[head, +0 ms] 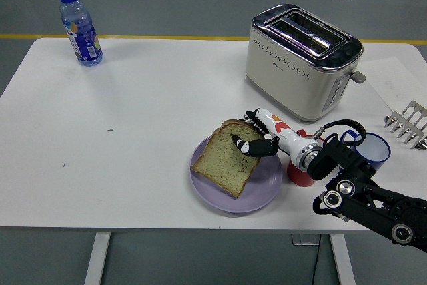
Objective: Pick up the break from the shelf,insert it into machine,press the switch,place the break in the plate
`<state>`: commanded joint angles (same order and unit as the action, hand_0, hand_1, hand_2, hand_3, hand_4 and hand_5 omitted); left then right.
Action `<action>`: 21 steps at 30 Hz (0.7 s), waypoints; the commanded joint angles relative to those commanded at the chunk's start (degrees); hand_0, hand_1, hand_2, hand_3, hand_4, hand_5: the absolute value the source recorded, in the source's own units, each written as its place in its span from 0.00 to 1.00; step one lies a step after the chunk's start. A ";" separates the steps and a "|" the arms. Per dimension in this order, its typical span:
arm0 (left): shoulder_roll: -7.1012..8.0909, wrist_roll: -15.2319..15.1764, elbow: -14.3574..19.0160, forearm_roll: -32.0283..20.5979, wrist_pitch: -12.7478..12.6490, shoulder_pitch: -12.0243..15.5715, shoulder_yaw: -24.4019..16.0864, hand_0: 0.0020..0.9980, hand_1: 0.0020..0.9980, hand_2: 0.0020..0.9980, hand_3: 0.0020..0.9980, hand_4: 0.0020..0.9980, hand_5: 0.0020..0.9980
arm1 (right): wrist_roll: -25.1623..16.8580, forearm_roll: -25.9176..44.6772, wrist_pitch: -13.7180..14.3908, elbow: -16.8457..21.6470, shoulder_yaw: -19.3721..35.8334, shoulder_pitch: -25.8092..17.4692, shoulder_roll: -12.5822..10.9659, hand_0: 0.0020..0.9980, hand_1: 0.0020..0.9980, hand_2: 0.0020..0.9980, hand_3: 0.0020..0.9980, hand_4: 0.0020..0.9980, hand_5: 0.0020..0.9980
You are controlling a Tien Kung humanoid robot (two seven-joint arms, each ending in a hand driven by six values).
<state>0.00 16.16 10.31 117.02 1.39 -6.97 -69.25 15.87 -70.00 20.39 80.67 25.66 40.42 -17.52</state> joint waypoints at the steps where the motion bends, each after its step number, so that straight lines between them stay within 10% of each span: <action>1: 0.00 0.00 0.00 0.00 0.00 -0.01 0.00 0.60 0.46 0.43 0.54 0.28 0.92 | 0.03 -0.17 -0.09 -0.03 0.00 0.01 0.02 0.37 0.44 0.49 0.54 0.48 0.08; 21: 0.00 -0.01 0.00 -0.79 -0.08 -0.23 0.68 0.60 0.46 0.43 0.54 0.28 0.92 | 1.08 -10.17 -1.58 -1.60 0.32 0.18 1.52 0.70 0.70 0.73 0.74 0.66 0.20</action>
<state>0.00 16.14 10.31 116.23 1.31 -7.20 -68.56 16.95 -80.17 18.81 79.06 25.98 40.60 -16.00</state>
